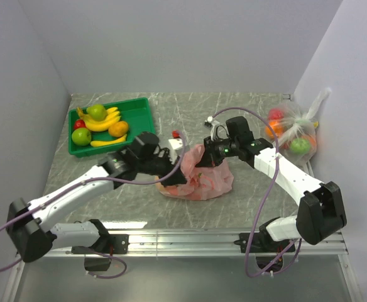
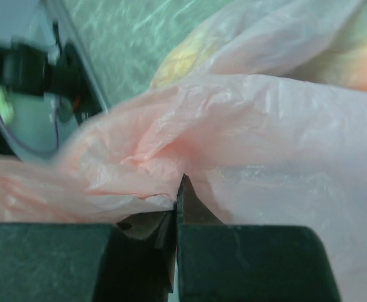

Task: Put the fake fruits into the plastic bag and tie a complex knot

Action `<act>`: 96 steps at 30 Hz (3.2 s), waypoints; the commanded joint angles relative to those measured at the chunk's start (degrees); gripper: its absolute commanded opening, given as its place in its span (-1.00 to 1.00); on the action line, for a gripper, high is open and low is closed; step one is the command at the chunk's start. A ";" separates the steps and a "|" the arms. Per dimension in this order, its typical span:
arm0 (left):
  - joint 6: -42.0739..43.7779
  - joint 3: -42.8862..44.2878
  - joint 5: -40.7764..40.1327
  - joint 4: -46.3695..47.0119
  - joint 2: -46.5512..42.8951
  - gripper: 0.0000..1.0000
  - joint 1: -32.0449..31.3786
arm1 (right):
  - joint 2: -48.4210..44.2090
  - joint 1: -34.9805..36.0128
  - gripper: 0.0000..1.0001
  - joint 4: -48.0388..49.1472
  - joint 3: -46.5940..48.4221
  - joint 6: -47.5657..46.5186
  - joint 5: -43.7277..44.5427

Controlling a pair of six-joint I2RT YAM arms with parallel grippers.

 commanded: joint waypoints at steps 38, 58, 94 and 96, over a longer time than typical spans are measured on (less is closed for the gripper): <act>-26.47 -8.34 -3.81 34.72 18.91 -0.99 2.49 | -26.79 -11.45 -0.03 -2.32 -9.00 13.47 -1.83; -43.77 -12.20 3.91 59.75 22.25 -0.99 5.48 | -9.31 -0.93 0.45 23.76 -20.07 32.00 -5.84; -49.85 -18.01 13.24 71.29 23.56 -0.99 6.45 | -11.24 -5.66 0.38 12.00 -11.37 13.81 -0.13; -50.38 -17.92 13.06 72.16 24.00 -0.99 6.45 | -11.15 -3.21 0.42 13.32 -13.65 14.95 -0.47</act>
